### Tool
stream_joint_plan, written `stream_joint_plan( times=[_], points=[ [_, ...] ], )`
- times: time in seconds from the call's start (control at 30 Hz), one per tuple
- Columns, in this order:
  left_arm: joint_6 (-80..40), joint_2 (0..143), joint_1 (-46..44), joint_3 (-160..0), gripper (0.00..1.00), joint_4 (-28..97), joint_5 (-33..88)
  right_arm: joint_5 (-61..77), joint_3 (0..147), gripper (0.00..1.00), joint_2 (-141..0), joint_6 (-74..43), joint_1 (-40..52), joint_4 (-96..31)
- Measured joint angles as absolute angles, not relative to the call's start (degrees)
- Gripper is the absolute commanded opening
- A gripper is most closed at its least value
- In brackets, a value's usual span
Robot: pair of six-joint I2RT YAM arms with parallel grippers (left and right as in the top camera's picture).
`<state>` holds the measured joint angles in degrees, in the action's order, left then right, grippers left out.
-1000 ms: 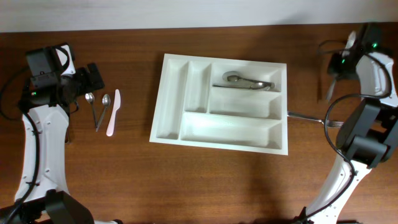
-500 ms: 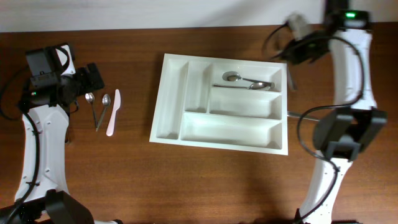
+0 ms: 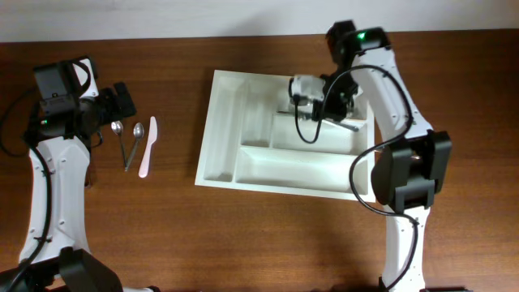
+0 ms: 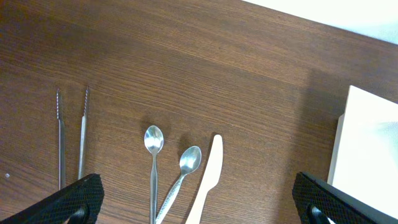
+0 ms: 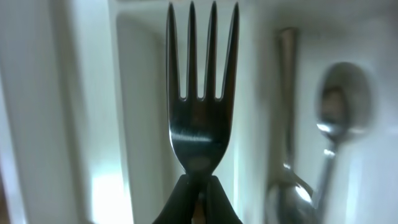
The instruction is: Pack container
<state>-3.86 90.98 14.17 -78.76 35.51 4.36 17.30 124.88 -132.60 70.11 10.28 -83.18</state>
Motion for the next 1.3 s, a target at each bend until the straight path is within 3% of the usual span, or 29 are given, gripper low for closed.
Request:
stream_joint_plan(
  times=[0.13,0.2,0.23,0.27,0.47,0.77,0.87,1.03,1.3],
  points=[
    [-3.8,91.0,14.2,-78.8,0.99,35.5,4.4,16.4,118.5,0.04,-133.2,71.9,10.6,-81.0],
    [-3.9,91.0,14.2,-78.8,0.99,35.5,4.4,16.2,116.5,0.25,-133.5,72.1,10.6,-80.5],
    [-3.8,91.0,14.2,-78.8,0.99,35.5,4.4,16.1,116.0,0.4,-133.7,72.3,10.6,-80.3],
    [-3.8,91.0,14.2,-78.8,0.99,35.5,4.4,15.9,115.7,0.99,-133.7,71.9,10.6,-79.6],
    [-3.8,91.0,14.2,-78.8,0.99,35.5,4.4,15.7,120.0,0.99,-133.7,62.8,10.7,-78.2],
    [-3.8,91.0,14.2,-78.8,0.99,35.5,4.5,16.0,140.9,0.99,-133.5,24.4,7.1,-79.7],
    [-3.8,91.0,14.2,-78.8,0.99,35.6,4.5,16.1,143.4,0.87,-133.1,17.5,3.9,-81.0],
    [-3.8,91.0,14.2,-78.8,0.99,35.6,4.5,11.9,143.8,0.97,-133.0,-0.7,-1.8,-85.3],
    [-3.8,91.0,14.2,-78.8,0.99,35.6,4.5,2.5,143.8,0.99,-133.0,-31.6,-11.5,-90.5]
  ],
)
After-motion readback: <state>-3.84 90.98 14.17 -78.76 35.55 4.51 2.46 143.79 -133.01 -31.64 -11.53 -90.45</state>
